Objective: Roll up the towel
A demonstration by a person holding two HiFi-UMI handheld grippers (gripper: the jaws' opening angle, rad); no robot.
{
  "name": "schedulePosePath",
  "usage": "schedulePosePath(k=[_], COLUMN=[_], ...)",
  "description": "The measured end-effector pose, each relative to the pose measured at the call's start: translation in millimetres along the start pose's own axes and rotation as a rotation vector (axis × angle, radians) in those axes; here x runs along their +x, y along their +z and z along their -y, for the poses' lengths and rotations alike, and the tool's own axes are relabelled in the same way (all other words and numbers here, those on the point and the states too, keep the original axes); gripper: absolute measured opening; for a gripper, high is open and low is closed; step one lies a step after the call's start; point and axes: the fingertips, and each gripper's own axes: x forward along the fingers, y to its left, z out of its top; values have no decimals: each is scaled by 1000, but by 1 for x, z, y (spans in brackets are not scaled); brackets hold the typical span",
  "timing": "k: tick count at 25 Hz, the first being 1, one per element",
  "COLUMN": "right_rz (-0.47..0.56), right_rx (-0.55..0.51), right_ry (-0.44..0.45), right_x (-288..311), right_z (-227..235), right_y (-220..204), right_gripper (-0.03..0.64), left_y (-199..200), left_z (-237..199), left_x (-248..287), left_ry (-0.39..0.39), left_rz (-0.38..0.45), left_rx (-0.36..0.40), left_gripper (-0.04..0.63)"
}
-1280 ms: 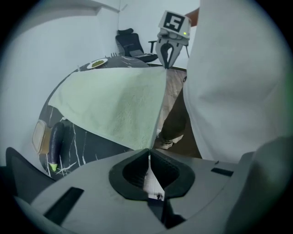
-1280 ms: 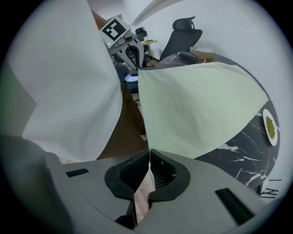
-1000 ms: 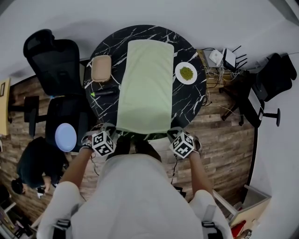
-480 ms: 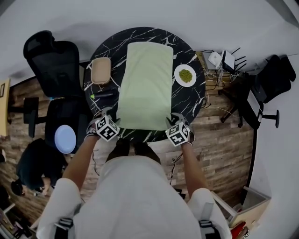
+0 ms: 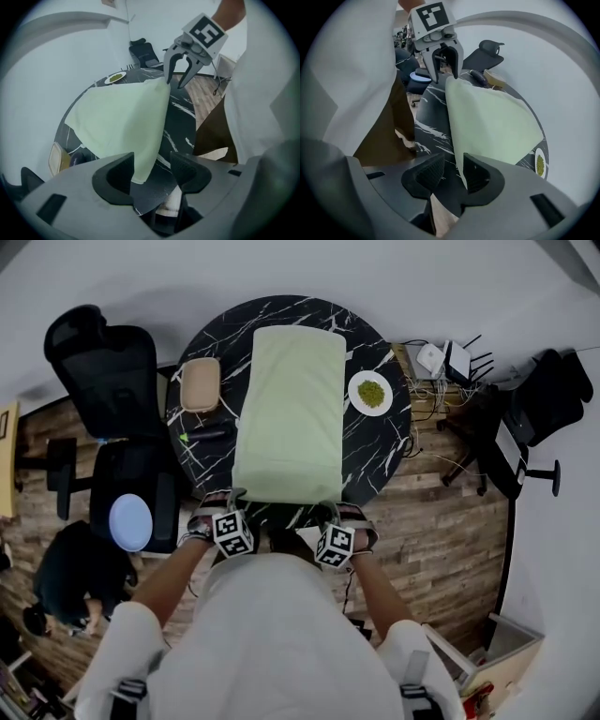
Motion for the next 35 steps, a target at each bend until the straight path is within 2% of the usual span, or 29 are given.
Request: schedulePosePath(k=[5, 6, 8, 12, 15, 20, 22, 24, 27, 29, 32, 35], right_rz=[-90, -97, -110, -116, -115, -132, -139, -134, -96, -54, -6, -1], right_rx=[23, 31, 36, 31, 37, 109, 134, 154, 224, 289, 340, 333], right_ry=[33, 27, 17, 42, 111, 402, 494, 527, 502, 462, 356, 241], right_x=[20, 21, 21, 15, 3, -28, -40, -49, -63, -72, -82, -76], right_z=[3, 7, 11, 6, -12, -79, -101, -107, -86, -57, -2, 47], right_y=[-20, -20, -21, -20, -22, -20, -18, -14, -5, 2, 10, 13], right_gripper=[115, 107, 13, 5, 3, 3, 3, 3, 3, 3, 3, 3], left_y=[-26, -28, -28, -27, -32, -49, -55, -57, -51, -43, -26, -8], left_z=[-19, -21, -24, -15, 5, 66, 84, 92, 80, 57, 8, -38], left_x=[21, 22, 20, 14, 4, -26, -35, -43, -56, -64, -71, -67], left_ry=[38, 43, 51, 31, -43, -238, -303, -351, -368, -347, -264, -167], left_rz=[-143, -148, -143, -132, -125, -129, -139, -145, -143, -133, -91, -64], left_rx=[77, 80, 73, 73, 81, 183, 164, 129, 81, 34, -32, -46], left_gripper=[111, 82, 28, 17, 17, 17, 17, 17, 17, 17, 18, 18])
